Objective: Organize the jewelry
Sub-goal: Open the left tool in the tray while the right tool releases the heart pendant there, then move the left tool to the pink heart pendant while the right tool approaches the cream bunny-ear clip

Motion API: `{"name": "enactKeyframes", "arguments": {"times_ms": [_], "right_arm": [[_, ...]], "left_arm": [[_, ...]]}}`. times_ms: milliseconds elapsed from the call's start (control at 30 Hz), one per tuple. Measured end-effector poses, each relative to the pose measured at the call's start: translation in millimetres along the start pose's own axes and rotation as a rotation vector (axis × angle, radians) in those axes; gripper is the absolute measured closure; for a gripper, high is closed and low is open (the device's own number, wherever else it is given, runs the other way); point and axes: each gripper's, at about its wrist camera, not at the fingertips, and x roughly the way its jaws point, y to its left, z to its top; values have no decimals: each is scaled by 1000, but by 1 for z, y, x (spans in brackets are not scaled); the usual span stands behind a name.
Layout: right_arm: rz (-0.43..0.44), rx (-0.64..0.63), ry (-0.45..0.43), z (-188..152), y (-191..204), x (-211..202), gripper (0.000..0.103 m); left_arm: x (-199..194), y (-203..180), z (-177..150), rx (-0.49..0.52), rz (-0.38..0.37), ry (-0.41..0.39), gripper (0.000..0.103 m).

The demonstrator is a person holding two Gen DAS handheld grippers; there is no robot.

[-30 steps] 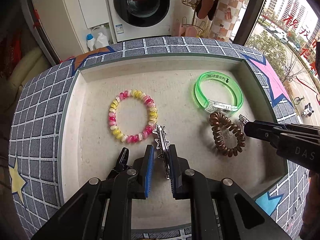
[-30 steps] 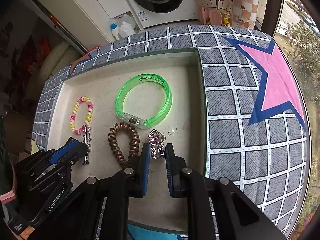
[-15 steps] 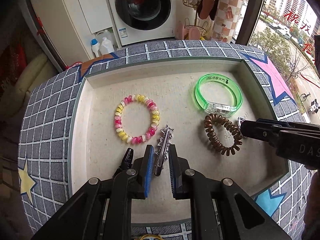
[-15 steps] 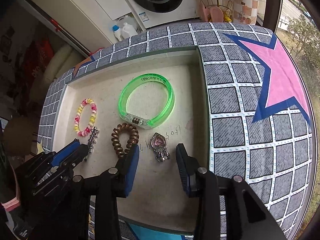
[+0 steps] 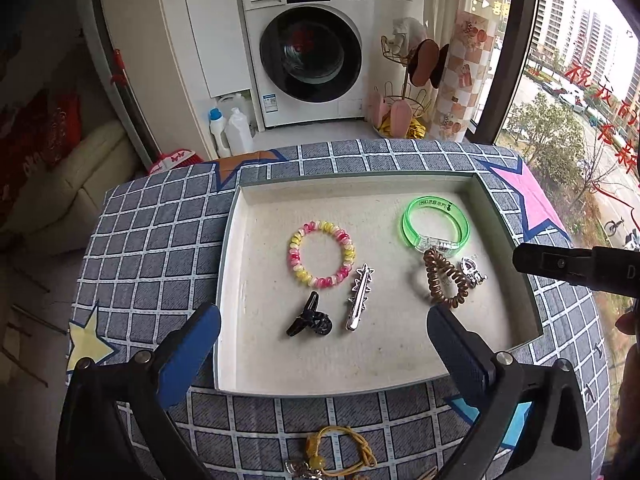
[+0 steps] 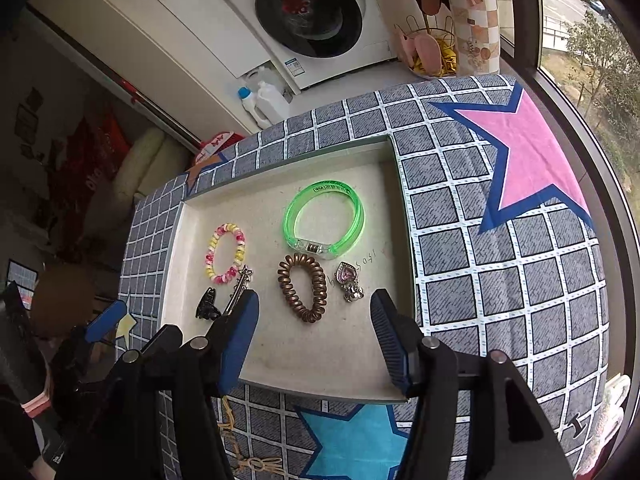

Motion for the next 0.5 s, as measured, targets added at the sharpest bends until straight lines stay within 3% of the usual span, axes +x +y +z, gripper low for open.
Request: {"name": "enactKeyframes", "arguments": {"times_ms": [200,400,433,500], "right_arm": [[27,10,-3,-20,11,-16,23],[42,-10,12,-44,25,-26,19],[46,-14,18,-49,27,-27,10],[48,-24,21,-58,32,-27,10]], "left_arm": [[-22,27,-28,-26,41,21,0],[-27,54,-64,-44,95,73,0],[-28,58,-71,-48,100,84,0],[-27,64,-83,-54,107,104,0]]}}
